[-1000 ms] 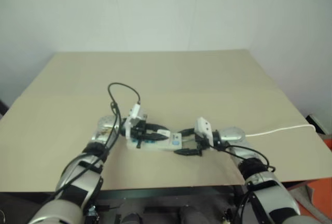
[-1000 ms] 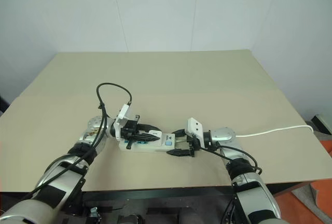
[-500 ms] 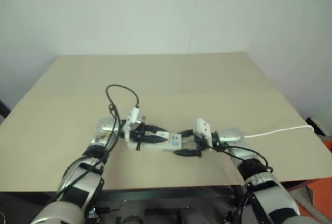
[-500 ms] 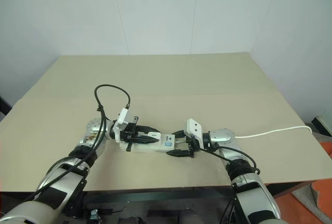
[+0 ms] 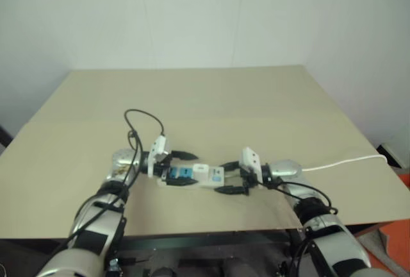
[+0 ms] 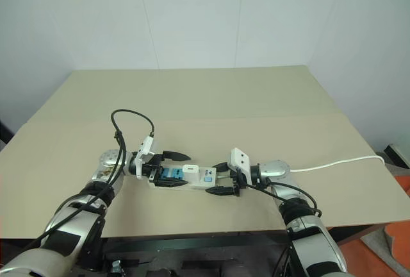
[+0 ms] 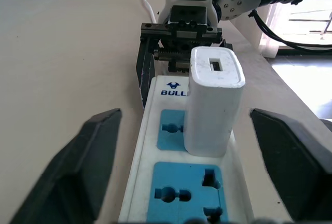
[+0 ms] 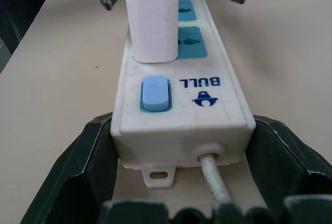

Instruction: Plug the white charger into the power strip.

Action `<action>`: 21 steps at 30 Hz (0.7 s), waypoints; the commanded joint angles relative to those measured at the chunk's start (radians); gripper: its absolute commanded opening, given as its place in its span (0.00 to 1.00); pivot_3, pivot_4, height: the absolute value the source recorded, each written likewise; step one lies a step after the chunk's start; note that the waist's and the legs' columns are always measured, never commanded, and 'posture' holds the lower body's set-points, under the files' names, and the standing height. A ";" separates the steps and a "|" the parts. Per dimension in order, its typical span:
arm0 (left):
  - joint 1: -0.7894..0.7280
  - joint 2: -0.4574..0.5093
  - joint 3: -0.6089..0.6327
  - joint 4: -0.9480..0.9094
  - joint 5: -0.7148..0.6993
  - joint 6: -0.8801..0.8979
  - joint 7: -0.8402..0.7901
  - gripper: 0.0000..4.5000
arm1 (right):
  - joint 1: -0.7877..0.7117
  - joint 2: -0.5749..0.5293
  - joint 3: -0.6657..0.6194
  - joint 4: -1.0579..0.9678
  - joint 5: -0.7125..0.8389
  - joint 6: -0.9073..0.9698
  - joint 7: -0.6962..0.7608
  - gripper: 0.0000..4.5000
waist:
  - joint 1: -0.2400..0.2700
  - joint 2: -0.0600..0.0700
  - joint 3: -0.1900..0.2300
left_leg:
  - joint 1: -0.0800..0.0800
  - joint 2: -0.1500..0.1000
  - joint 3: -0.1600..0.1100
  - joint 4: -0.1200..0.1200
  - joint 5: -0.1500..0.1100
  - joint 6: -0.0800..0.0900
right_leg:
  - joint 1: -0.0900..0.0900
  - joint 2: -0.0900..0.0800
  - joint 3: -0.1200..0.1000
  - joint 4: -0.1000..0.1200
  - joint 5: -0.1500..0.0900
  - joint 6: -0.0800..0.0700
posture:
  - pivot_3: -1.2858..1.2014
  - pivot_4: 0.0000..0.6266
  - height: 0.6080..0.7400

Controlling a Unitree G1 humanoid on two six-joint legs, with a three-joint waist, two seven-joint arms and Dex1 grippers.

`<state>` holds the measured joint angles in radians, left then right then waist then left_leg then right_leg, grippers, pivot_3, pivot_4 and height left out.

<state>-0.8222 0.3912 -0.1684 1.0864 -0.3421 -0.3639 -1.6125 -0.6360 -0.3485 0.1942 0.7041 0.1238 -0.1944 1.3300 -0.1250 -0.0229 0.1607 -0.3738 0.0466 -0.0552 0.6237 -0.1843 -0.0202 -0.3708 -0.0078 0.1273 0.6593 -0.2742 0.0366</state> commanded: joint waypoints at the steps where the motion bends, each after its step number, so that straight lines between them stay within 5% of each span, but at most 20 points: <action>1: 0.030 0.040 -0.034 -0.022 -0.005 0.040 -0.002 1.00 | 0.012 -0.008 0.022 0.005 -0.019 0.006 0.021 0.76 | -0.001 0.000 0.000 | 0.000 0.000 0.000 0.000 0.000 0.000 | 0.000 0.000 0.000 0.000 0.000 0.000 | 0.52 0.24 1.00; 7: 0.078 0.198 -0.202 -0.257 -0.086 0.030 -0.002 1.00 | -0.009 -0.003 -0.004 0.008 0.010 0.057 0.033 0.76 | -0.002 0.000 0.001 | -0.004 0.001 0.000 -0.001 0.000 0.000 | -0.004 0.000 0.000 -0.001 0.000 0.000 | 0.52 0.24 1.00; 9: 0.090 0.245 -0.212 -0.323 -0.141 0.044 -0.002 1.00 | -0.007 -0.008 -0.005 0.001 0.003 0.038 0.027 0.92 | 0.001 0.000 0.001 | -0.010 0.001 0.000 -0.001 0.000 0.000 | -0.010 0.000 0.000 0.000 0.000 0.000 | 0.52 0.24 1.00; 11: 0.098 0.292 -0.199 -0.367 -0.178 0.049 -0.002 1.00 | -0.003 -0.025 -0.008 -0.016 0.001 0.026 0.029 0.99 | 0.005 0.000 0.002 | -0.018 0.001 0.000 0.000 0.000 0.000 | -0.018 0.000 0.000 0.002 0.000 0.000 | 0.52 0.24 1.00; 21: 0.201 0.489 0.053 -0.489 -0.193 0.061 -0.001 1.00 | 0.183 -0.248 -0.142 -0.444 0.142 0.157 0.035 0.99 | 0.036 0.000 0.009 | -0.036 0.001 0.001 0.000 0.000 0.000 | -0.034 -0.001 -0.001 0.000 0.000 0.000 | 0.52 0.24 1.00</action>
<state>-0.6279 0.8491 -0.1785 0.6397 -0.5186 -0.3151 -1.6116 -0.4728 -0.5581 0.1029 0.3763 0.2147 -0.0728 1.3577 -0.0893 -0.0230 0.1694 -0.4094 0.0473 -0.0547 0.6236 -0.1847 -0.0197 -0.4048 -0.0090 0.1255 0.6586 -0.2741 0.0363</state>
